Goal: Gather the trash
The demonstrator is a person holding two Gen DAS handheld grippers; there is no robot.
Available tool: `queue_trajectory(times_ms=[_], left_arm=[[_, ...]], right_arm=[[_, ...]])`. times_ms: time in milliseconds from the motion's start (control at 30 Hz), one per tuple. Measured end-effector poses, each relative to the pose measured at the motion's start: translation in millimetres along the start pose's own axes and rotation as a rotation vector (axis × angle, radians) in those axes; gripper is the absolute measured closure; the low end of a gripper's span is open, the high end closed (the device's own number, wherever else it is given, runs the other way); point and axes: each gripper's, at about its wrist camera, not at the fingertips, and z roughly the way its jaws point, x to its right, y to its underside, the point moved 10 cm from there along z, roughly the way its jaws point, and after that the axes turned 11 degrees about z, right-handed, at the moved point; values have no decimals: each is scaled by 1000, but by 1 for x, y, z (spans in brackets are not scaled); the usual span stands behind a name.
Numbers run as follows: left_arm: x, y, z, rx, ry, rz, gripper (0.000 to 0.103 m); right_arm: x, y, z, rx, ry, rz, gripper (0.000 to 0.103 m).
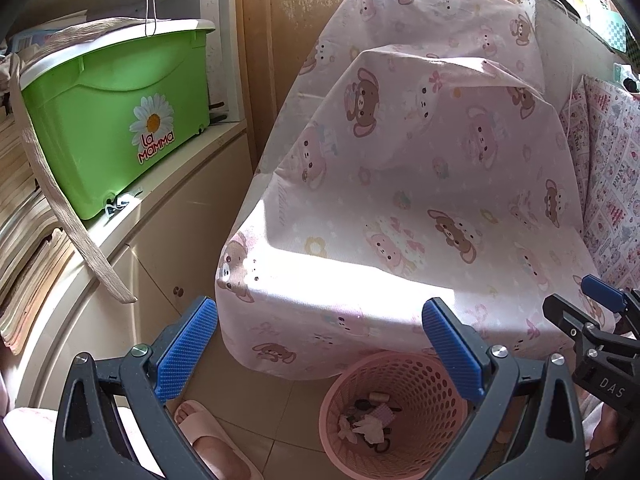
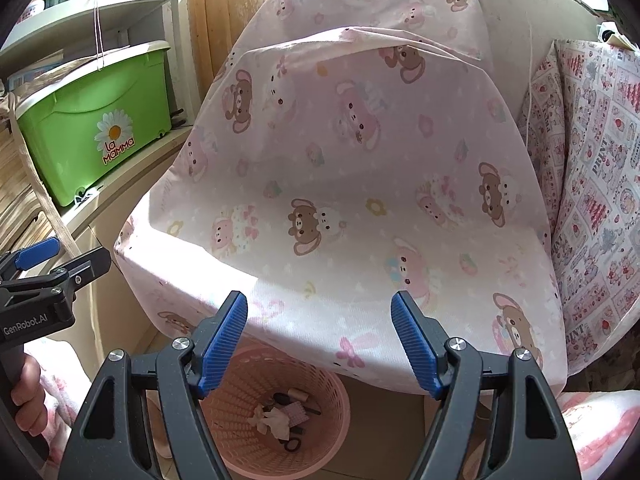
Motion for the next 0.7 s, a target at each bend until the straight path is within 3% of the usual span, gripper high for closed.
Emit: queue_trajectory(times_ms=[700], left_arm=[[12,-1,-1,5,3,44,2]], right_arm=[[-6,5,4,-22,-11,-18,27]])
